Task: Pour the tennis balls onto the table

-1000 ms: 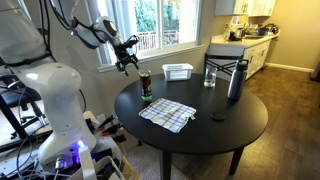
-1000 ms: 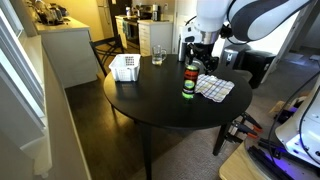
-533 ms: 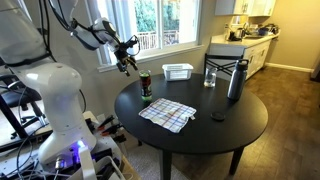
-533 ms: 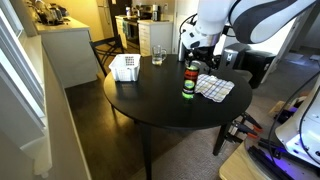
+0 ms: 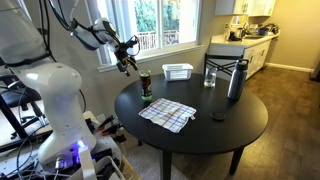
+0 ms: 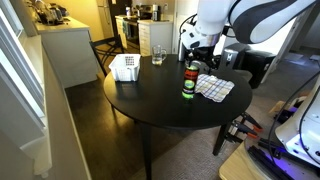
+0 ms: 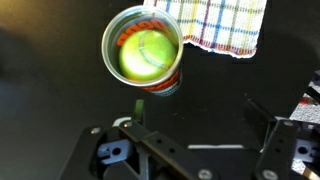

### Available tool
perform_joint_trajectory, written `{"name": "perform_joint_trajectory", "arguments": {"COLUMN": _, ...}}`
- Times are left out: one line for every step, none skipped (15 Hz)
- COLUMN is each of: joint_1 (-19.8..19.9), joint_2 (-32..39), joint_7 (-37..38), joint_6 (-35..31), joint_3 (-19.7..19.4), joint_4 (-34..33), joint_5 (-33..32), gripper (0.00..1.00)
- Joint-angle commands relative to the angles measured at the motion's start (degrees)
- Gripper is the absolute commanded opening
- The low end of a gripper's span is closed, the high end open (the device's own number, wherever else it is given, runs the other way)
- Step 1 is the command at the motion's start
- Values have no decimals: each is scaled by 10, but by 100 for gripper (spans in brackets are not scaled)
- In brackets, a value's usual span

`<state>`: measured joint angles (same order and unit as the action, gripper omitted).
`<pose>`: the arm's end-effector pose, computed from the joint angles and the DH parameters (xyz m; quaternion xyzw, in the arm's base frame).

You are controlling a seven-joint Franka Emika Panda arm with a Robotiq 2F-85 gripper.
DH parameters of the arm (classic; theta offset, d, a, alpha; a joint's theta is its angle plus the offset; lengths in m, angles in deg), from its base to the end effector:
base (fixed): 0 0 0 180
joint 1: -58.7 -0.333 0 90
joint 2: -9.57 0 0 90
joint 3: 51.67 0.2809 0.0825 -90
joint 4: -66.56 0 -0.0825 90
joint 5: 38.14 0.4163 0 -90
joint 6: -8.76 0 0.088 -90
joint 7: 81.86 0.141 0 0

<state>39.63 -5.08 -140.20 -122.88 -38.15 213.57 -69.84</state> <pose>0.4067 0.2220 0.2676 0.5426 0.8075 -0.0666 0.2214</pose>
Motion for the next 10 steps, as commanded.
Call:
{"name": "perform_joint_trajectory", "arguments": {"joint_1": 4, "joint_2": 0, "joint_7": -2, "joint_6": 1, "joint_3": 4, "joint_4": -1, "joint_5": 2, "gripper": 100}}
{"name": "perform_joint_trajectory", "arguments": {"joint_1": 6, "joint_2": 11, "joint_7": 11, "joint_6": 11, "joint_3": 14, "joint_4": -9, "joint_5": -18, "gripper": 100}}
{"name": "perform_joint_trajectory", "arguments": {"joint_1": 6, "joint_2": 20, "joint_7": 19, "joint_6": 20, "joint_3": 22, "joint_4": -15, "joint_5": -32, "gripper": 100}}
{"name": "perform_joint_trajectory", "arguments": {"joint_1": 6, "joint_2": 35, "joint_7": 25, "joint_6": 26, "joint_3": 30, "joint_4": -22, "joint_5": -48, "gripper": 100}}
{"name": "perform_joint_trajectory", "arguments": {"joint_1": 4, "joint_2": 47, "joint_7": 26, "joint_6": 32, "joint_3": 37, "joint_4": -29, "joint_5": -62, "gripper": 100}}
{"name": "perform_joint_trajectory", "arguments": {"joint_1": 3, "joint_2": 61, "joint_7": 26, "joint_6": 35, "joint_3": 43, "joint_4": -33, "joint_5": -81, "gripper": 100}}
{"name": "perform_joint_trajectory", "arguments": {"joint_1": 1, "joint_2": 74, "joint_7": 22, "joint_6": 41, "joint_3": 48, "joint_4": -38, "joint_5": -100, "gripper": 100}}
{"name": "perform_joint_trajectory", "arguments": {"joint_1": 0, "joint_2": 88, "joint_7": 21, "joint_6": 47, "joint_3": 52, "joint_4": -43, "joint_5": -119, "gripper": 100}}
{"name": "perform_joint_trajectory", "arguments": {"joint_1": 0, "joint_2": 102, "joint_7": 20, "joint_6": 54, "joint_3": 56, "joint_4": -49, "joint_5": -143, "gripper": 100}}
{"name": "perform_joint_trajectory", "arguments": {"joint_1": 0, "joint_2": 114, "joint_7": 20, "joint_6": 62, "joint_3": 58, "joint_4": -55, "joint_5": -164, "gripper": 100}}
